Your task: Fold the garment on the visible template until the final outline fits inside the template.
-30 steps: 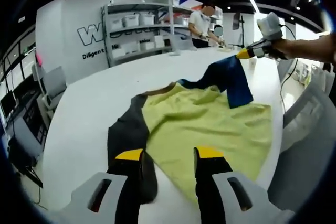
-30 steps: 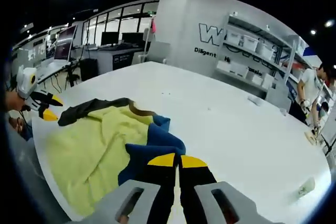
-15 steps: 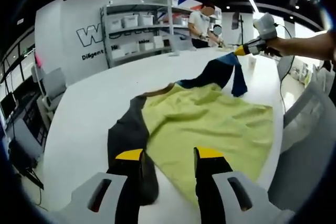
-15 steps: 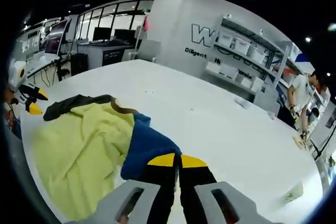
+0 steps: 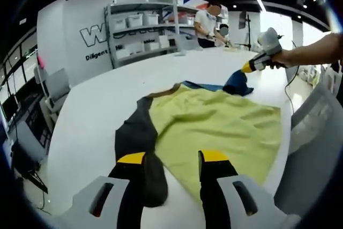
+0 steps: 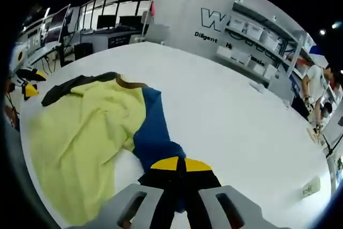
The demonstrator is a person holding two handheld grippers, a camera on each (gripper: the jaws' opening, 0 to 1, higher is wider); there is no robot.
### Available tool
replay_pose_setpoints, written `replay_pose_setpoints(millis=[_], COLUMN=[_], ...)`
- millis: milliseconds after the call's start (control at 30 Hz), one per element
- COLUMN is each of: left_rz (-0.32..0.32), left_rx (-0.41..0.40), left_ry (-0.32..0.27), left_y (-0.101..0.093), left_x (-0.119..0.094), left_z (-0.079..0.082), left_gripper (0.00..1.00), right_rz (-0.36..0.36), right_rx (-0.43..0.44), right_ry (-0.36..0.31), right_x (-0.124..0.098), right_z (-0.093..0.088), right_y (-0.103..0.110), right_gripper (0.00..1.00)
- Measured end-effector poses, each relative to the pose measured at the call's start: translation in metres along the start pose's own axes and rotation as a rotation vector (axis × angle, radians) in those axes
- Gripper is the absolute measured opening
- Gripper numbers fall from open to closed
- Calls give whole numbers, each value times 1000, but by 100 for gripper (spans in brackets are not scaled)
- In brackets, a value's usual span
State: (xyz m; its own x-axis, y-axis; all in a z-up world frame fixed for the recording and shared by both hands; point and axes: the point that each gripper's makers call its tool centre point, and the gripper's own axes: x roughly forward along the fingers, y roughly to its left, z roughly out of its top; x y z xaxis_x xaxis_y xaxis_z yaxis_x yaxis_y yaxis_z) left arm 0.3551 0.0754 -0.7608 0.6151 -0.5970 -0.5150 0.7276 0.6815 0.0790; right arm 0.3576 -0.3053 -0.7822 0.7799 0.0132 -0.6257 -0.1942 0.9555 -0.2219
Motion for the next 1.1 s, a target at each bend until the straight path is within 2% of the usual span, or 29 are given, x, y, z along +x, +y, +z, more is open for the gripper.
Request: replay_pose_setpoints(millis=[100,267,433,633,867,1100], left_rz=[1,-2,-4,-2,-15,-30], left_rx=[4,23,41,46,50,43], left_ry=[1,-4,-3,-17,1,21], left_y=[4,11,24,46,64,79], left_x=[3,13,26,44,65,86], left_z=[3,13,23,39,42,45], left_gripper=[39,39,39,39,37,36], right_rz=[12,26,48,97,124,179], right_rx=[18,46,111,123,154,116], right_ry=[18,23,-16,-47,-107,-118], right_x=[3,1,-6,-7,-2,17], right_z=[-9,-10,-2,13,40,60], right_y=[3,5,7,13,11,14], right_gripper=[0,0,14,26,33,35])
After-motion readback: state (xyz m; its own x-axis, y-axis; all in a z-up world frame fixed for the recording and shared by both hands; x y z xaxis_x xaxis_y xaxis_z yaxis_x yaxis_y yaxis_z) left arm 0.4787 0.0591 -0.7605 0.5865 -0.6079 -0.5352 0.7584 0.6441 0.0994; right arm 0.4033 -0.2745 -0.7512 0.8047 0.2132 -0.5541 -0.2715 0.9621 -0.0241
